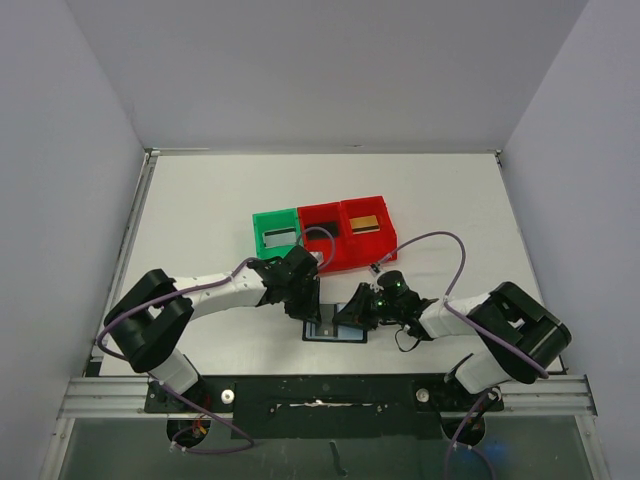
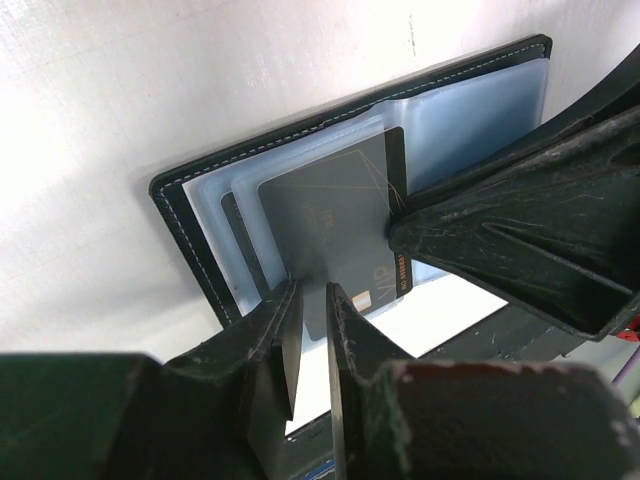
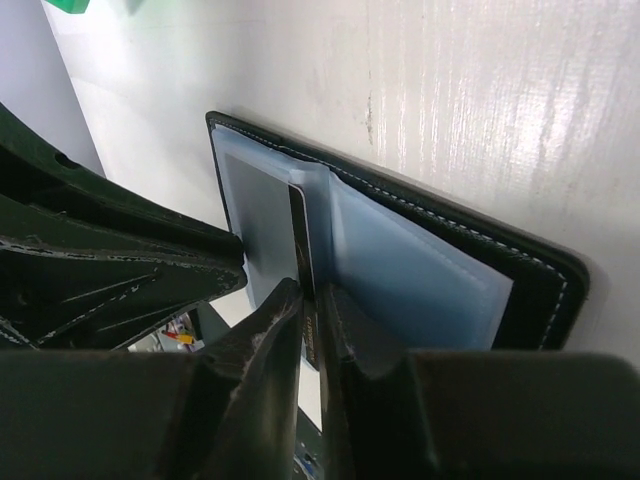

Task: Take the credit cards out of the card holder

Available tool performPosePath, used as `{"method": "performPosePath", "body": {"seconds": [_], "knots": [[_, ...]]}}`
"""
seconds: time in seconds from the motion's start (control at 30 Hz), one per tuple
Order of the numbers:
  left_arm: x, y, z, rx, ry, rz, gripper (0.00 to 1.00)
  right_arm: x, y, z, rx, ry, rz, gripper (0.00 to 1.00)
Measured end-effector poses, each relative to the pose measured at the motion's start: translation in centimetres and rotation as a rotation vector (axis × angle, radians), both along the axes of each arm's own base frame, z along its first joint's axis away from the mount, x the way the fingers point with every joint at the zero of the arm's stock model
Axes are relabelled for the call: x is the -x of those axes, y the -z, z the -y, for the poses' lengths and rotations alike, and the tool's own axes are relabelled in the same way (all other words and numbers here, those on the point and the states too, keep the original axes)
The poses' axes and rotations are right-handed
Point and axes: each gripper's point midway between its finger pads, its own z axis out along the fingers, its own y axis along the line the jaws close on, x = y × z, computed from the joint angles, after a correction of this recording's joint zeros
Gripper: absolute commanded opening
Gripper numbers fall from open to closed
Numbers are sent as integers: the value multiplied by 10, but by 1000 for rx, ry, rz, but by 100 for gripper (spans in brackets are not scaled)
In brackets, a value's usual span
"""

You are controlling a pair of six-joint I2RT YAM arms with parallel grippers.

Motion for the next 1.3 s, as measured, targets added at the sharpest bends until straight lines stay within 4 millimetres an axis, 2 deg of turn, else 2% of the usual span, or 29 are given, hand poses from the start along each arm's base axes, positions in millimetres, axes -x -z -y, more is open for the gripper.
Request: {"method": "performPosePath", "body": {"seconds": [0.07, 0.33, 0.57, 0.67, 0.9, 1.3], "knots": [[0, 0, 0, -2, -1, 0, 15, 0, 1, 0, 1, 0, -2, 5], [0, 1, -2, -11, -3, 4, 14, -1, -5, 2, -7, 6, 12, 4], [-1, 1, -3, -29, 8, 21, 13, 1, -7, 15, -16, 40, 21, 5], [-1, 1, -3, -31, 12, 23, 12, 0, -9, 19, -20, 49, 27, 8], [-1, 1, -3, -35, 19, 26, 12, 0, -9, 20, -21, 56, 23, 29], [1, 2, -7, -54, 39, 27, 11, -4, -6, 21, -60, 75, 22, 31]]}}
